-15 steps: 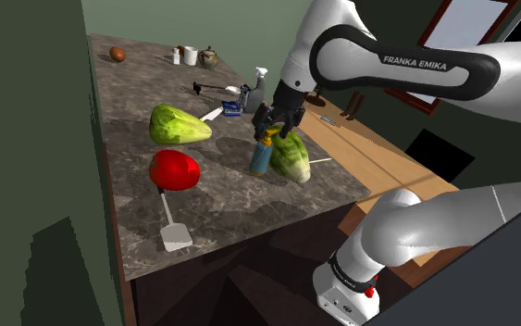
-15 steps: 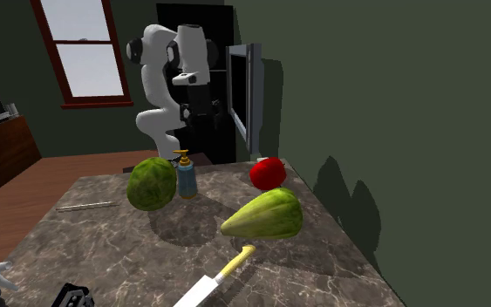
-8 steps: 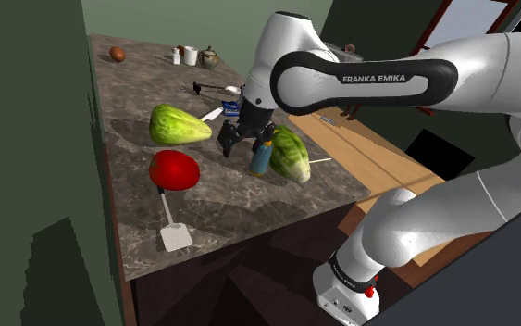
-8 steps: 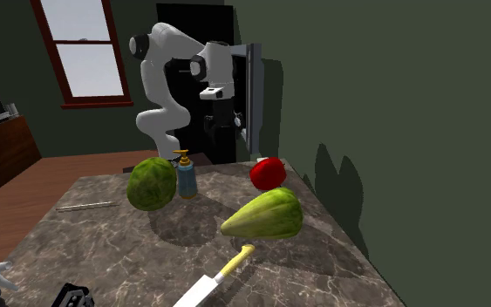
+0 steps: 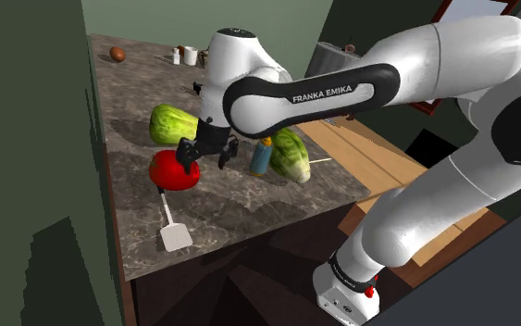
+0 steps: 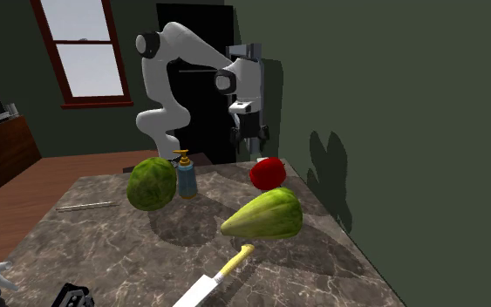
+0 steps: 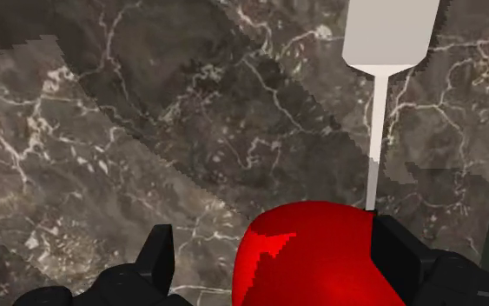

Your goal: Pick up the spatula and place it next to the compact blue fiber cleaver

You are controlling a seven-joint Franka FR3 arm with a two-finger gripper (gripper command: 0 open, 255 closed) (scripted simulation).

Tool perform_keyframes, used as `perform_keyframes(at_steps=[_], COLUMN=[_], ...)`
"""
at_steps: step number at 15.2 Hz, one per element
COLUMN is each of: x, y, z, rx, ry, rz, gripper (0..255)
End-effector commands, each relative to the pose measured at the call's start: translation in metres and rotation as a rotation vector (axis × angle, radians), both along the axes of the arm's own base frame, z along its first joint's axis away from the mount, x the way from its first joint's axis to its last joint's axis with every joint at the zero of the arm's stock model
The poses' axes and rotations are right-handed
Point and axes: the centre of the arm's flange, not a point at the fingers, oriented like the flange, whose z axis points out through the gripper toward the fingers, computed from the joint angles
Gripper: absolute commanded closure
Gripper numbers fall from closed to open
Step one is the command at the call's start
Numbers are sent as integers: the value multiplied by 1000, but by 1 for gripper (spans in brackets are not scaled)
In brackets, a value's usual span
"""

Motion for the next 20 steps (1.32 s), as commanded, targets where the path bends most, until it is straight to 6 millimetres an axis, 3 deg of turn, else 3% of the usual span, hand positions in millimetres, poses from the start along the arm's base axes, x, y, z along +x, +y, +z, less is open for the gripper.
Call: perform_keyframes(at_steps=[1,8,15,20], x=[4,33,35,35], y=[21,91,90,90], z=[-16,-60,-97,-100], rx=[-2,-11,-11,-11], ry=[4,14,14,14], rz=[-8,-32,-32,-32], gripper=[0,0,0,0])
